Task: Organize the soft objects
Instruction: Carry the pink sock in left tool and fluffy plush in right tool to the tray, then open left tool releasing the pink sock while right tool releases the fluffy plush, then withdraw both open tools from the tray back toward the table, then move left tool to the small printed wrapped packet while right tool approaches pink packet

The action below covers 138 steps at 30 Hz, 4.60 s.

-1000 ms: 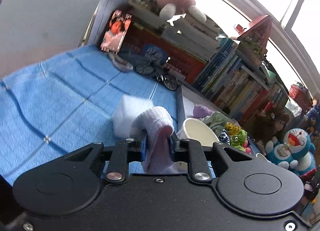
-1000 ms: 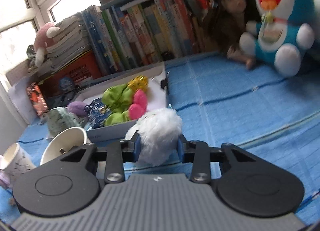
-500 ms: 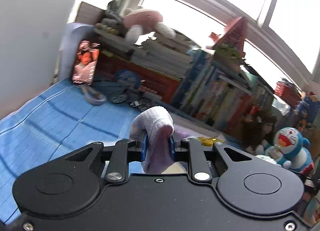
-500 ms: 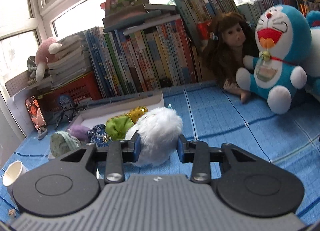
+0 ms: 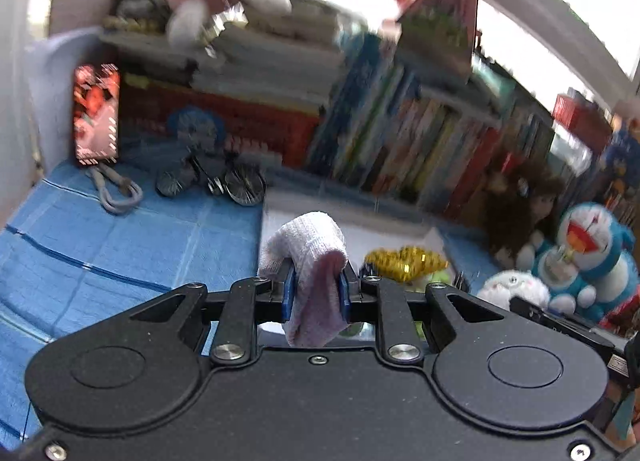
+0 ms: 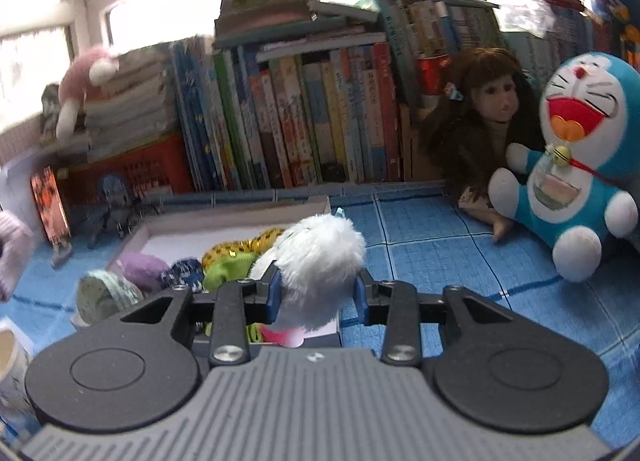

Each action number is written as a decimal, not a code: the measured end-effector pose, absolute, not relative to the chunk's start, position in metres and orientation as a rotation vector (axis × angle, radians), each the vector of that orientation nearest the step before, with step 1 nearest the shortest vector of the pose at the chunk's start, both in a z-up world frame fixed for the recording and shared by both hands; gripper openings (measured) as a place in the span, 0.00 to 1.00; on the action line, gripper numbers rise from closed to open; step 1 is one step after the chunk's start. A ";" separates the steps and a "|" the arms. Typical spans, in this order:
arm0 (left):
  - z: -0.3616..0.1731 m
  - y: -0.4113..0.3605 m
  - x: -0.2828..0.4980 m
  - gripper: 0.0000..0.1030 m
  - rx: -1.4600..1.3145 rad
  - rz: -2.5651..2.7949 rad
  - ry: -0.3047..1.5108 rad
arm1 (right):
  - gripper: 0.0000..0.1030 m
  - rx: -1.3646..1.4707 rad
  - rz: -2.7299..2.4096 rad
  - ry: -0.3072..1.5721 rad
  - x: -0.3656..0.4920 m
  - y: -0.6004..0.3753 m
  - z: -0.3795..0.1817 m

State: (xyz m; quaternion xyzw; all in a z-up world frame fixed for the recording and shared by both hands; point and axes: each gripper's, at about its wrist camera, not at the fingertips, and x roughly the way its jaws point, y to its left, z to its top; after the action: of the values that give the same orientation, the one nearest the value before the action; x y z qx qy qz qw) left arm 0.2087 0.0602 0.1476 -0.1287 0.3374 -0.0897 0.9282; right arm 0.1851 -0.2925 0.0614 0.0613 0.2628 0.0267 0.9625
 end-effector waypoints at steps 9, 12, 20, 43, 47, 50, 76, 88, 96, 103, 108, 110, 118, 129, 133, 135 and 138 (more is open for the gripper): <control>0.123 0.017 0.266 0.19 -0.085 -0.116 0.791 | 0.40 -0.007 0.070 0.591 0.201 -0.274 0.050; 0.113 0.009 0.283 0.19 -0.055 -0.098 0.830 | 0.40 -0.025 0.087 0.604 0.207 -0.271 0.049; 0.090 0.008 0.312 0.19 -0.155 -0.110 0.931 | 0.39 0.044 0.183 0.624 0.222 -0.269 0.048; 0.062 -0.002 0.339 0.20 -0.188 -0.091 1.004 | 0.39 0.187 0.261 0.715 0.265 -0.264 0.024; 0.063 -0.002 0.341 0.27 -0.197 -0.091 1.007 | 0.39 0.178 0.249 0.726 0.271 -0.263 0.022; 0.065 -0.002 0.339 0.40 -0.196 -0.093 1.008 | 0.53 0.130 0.210 0.719 0.270 -0.258 0.024; 0.113 0.005 0.267 0.66 -0.196 -0.222 0.885 | 0.83 0.132 0.239 0.596 0.205 -0.265 0.076; 0.144 0.008 0.200 0.72 -0.119 -0.299 0.737 | 0.85 0.109 0.306 0.493 0.151 -0.250 0.104; 0.146 0.024 0.147 0.76 -0.157 -0.331 0.626 | 0.86 0.053 0.329 0.392 0.109 -0.236 0.107; 0.139 0.030 0.109 0.77 -0.143 -0.336 0.564 | 0.90 0.008 0.374 0.338 0.077 -0.223 0.103; 0.134 0.039 0.086 0.79 -0.150 -0.330 0.524 | 0.90 0.004 0.398 0.323 0.065 -0.217 0.100; 0.132 0.043 0.078 0.80 -0.158 -0.326 0.513 | 0.90 -0.003 0.405 0.320 0.062 -0.214 0.098; 0.123 0.057 0.052 0.81 -0.154 -0.285 0.467 | 0.90 -0.057 0.421 0.294 0.046 -0.200 0.088; 0.093 0.077 0.014 0.83 -0.191 -0.199 0.407 | 0.88 -0.124 0.479 0.312 0.033 -0.174 0.055; 0.082 0.081 0.002 0.85 -0.188 -0.150 0.384 | 0.84 -0.136 0.494 0.333 0.031 -0.168 0.044; 0.075 0.083 -0.002 0.86 -0.199 -0.131 0.384 | 0.80 -0.152 0.485 0.338 0.030 -0.165 0.038; 0.063 0.088 -0.007 0.86 -0.210 -0.096 0.396 | 0.75 -0.184 0.477 0.351 0.030 -0.160 0.029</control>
State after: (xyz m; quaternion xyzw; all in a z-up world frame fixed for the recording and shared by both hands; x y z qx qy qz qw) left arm -0.0074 0.0877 0.0627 -0.1043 0.1964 -0.0478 0.9738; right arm 0.0297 -0.1601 0.0291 -0.0907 0.1726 0.2347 0.9523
